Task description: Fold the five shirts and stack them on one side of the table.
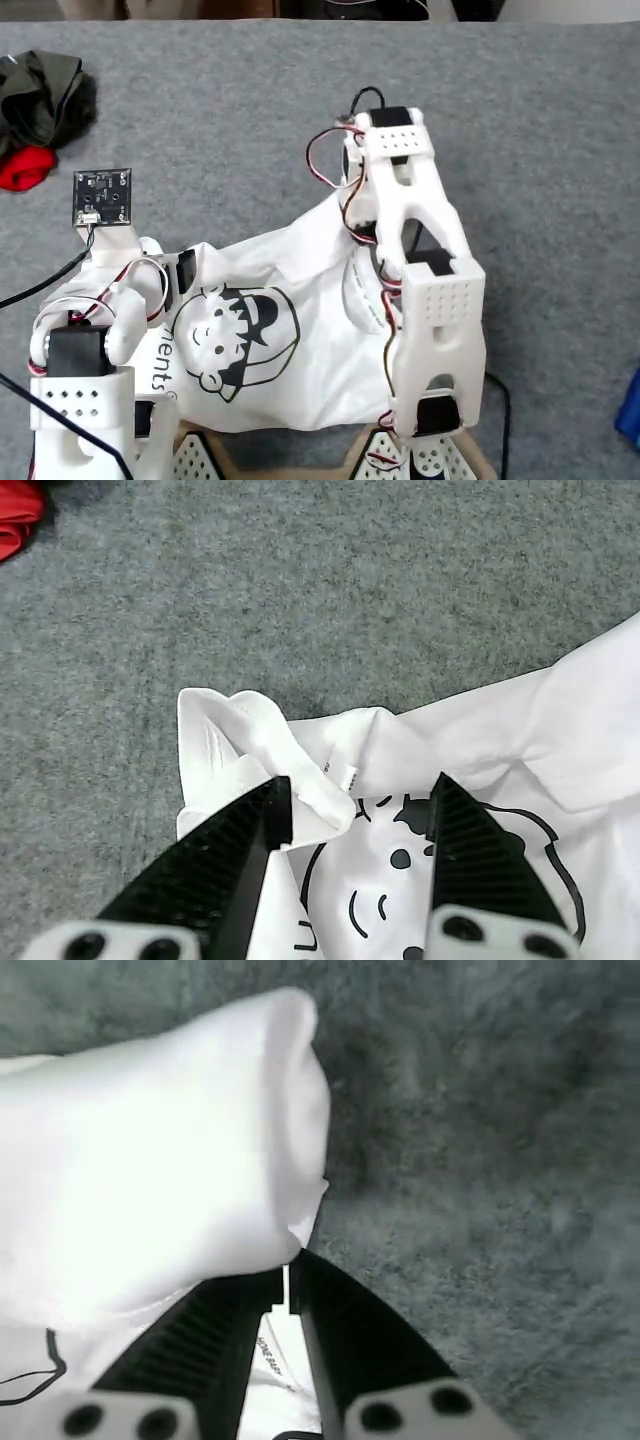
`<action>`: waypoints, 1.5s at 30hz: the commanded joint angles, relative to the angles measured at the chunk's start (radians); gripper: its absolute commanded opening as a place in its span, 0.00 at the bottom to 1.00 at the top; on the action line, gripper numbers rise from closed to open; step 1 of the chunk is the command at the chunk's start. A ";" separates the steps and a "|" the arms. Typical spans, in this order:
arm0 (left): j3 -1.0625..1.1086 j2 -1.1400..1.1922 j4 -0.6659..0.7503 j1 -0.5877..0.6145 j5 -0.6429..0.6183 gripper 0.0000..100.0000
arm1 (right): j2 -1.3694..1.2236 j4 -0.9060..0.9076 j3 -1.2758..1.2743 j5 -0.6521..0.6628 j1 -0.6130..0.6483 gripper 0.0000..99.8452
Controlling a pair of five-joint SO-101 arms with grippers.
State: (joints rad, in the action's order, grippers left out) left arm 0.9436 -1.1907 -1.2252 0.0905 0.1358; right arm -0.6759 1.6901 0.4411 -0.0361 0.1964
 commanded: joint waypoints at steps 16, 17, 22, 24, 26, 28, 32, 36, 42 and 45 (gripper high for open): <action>-0.041 -0.002 -0.005 -0.008 -0.003 0.23 | 0.323 0.074 0.053 -0.009 0.033 0.00; -0.041 -0.002 -0.005 -0.008 -0.003 0.23 | 0.344 0.083 0.051 -0.009 0.039 0.00; -0.040 -0.002 -0.006 -0.008 -0.003 0.23 | 0.458 0.087 0.033 -0.009 0.085 0.00; -0.040 -0.002 -0.006 -0.008 -0.003 0.23 | 0.461 0.091 0.008 -0.009 0.104 0.01; -0.040 -0.002 -0.006 -0.008 -0.003 0.23 | 0.470 0.092 -0.044 -0.011 0.117 0.02; -0.040 -0.002 -0.006 -0.008 -0.003 0.23 | 0.492 0.092 -0.090 -0.023 0.136 0.06; -0.040 -0.002 -0.006 -0.008 -0.003 0.23 | 0.553 0.083 -0.217 -0.061 0.156 0.18; -0.040 -0.001 -0.002 -0.008 -0.003 0.23 | 0.552 0.048 -0.331 -0.061 0.151 0.28; -0.040 -0.001 0.000 -0.009 -0.003 0.23 | 0.550 -0.084 -0.430 -0.061 0.148 0.29; -0.040 -0.001 -0.005 -0.009 -0.003 0.23 | 0.549 -0.213 -0.487 -0.061 0.136 0.29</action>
State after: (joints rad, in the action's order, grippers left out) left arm 0.9436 -1.1907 -1.2252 0.0905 0.1358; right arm -0.1834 1.5858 -0.0115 -0.0882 0.3422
